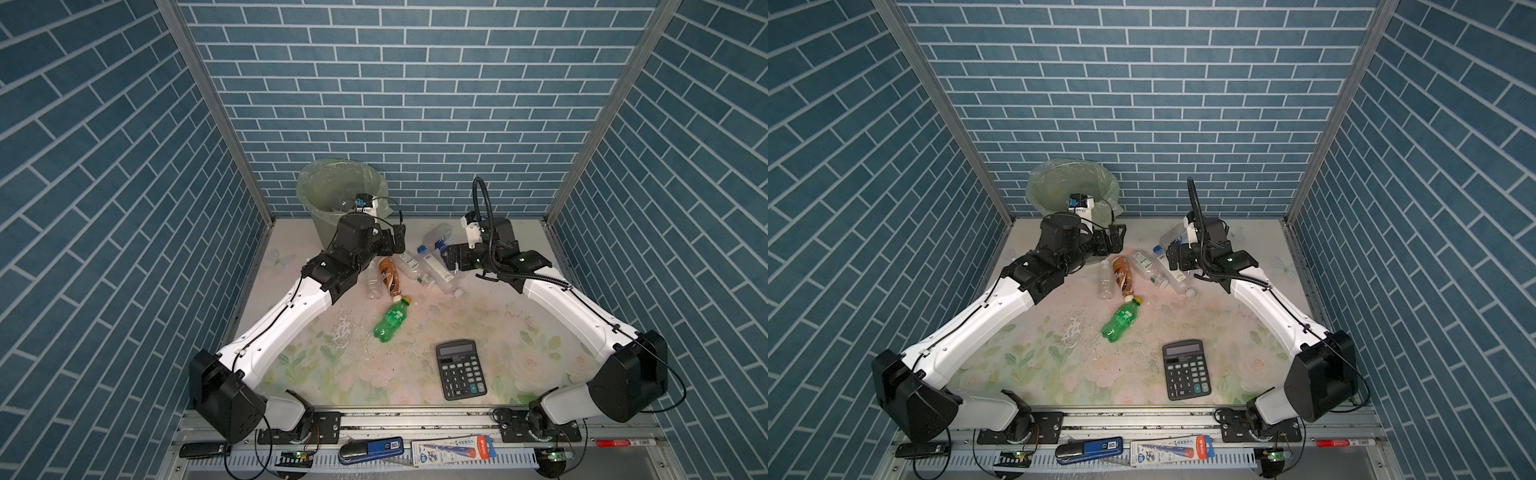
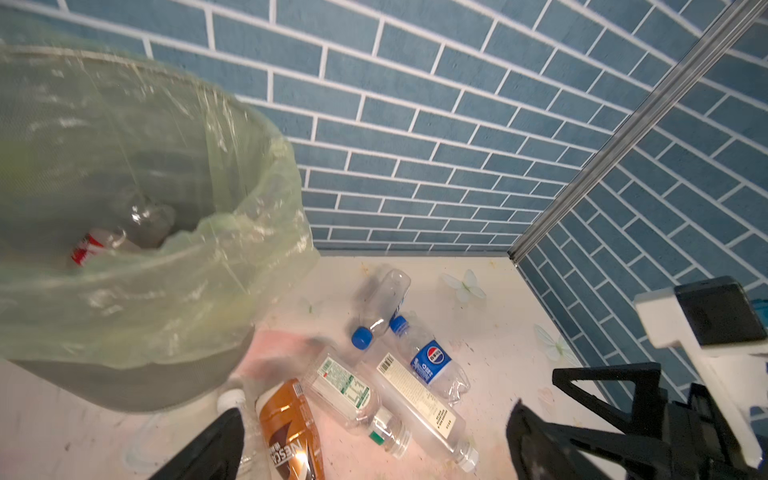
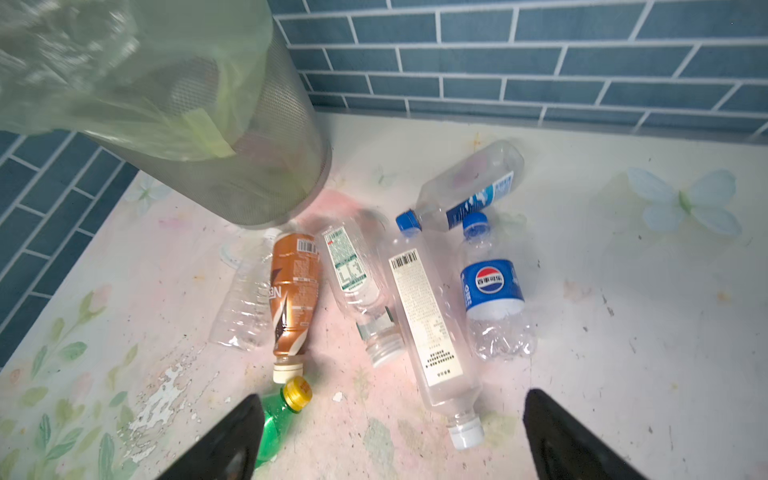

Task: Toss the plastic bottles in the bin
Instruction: 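Lower the right gripper onto the Pepsi bottle while the left gripper moves toward the bottles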

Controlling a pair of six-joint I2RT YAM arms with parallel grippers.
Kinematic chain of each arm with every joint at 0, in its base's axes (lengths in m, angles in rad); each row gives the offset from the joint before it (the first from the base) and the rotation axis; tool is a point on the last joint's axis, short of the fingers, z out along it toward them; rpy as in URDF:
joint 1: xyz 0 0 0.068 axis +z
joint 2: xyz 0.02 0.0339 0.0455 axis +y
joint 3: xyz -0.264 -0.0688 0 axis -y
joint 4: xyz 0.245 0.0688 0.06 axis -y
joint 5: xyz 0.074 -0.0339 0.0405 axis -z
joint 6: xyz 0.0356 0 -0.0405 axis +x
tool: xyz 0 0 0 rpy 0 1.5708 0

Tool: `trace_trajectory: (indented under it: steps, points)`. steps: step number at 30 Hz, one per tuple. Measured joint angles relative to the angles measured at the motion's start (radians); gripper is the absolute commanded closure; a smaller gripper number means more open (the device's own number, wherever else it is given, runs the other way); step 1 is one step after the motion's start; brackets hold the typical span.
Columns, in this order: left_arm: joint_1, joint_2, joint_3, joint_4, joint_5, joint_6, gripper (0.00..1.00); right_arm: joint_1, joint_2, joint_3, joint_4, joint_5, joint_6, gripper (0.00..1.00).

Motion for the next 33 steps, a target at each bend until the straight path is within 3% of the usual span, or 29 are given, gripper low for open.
trace_trajectory:
  steps: [6, 12, 24, 33]
  points:
    - [-0.031, 0.001, -0.129, 0.026, 0.030, -0.091, 0.01, -0.097, 0.100, -0.014, -0.002, -0.014, 0.031, 0.11]
    - [-0.069, 0.029, -0.138, 0.072, 0.082, -0.162, 0.01, -0.171, 0.275, 0.034, -0.039, -0.036, 0.032, 0.18]
    - [-0.077, 0.106, -0.137, 0.104, 0.128, -0.216, 0.01, -0.175, 0.462, 0.215, -0.076, -0.087, 0.014, 0.28]
    - [-0.077, 0.111, -0.136, 0.105, 0.127, -0.214, 0.01, -0.177, 0.537, 0.242, -0.086, -0.086, 0.013, 0.31]
